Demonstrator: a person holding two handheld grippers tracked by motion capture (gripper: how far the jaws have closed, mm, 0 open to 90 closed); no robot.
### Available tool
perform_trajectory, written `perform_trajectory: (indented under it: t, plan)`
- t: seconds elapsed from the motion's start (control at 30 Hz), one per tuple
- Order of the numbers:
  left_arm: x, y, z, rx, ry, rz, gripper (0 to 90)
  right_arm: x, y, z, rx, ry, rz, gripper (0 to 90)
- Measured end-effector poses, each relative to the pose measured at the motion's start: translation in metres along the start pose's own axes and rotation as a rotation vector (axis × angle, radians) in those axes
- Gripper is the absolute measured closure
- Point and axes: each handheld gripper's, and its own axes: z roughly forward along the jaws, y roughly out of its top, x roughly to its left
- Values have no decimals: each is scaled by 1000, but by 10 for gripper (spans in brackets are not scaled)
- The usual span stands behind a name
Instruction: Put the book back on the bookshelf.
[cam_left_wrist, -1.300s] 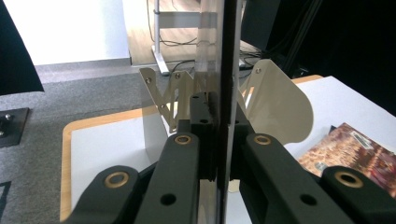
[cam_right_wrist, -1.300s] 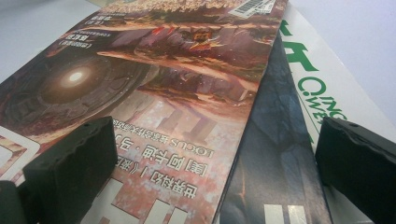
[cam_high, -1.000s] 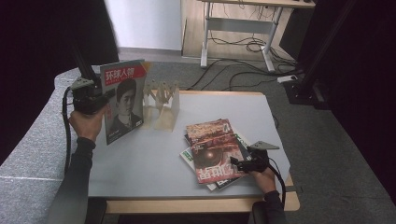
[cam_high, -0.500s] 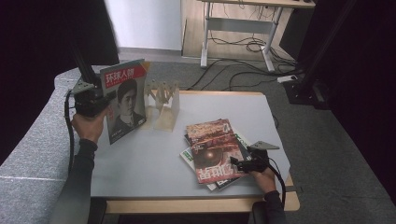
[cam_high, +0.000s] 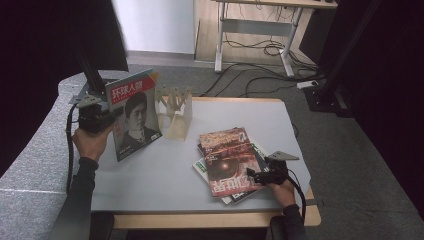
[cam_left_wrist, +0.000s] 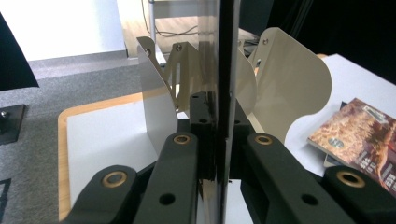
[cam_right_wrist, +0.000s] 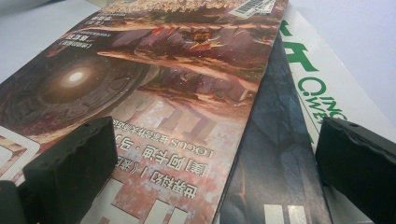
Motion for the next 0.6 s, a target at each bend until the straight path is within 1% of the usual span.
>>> perform_trajectory:
  t: [0.13,0.3,0.47,0.6]
  plan:
    - [-1,1,-2,25,3,19,856,0,0,0,0,0,0,0]
    - [1,0,-2,64,-7,21,845,0,0,0,0,0,0,0]
    - [5,2,-3,113,-24,9,824,0,0,0,0,0,0,0]
    - [5,5,-4,143,-36,2,830,0,0,0,0,0,0,0]
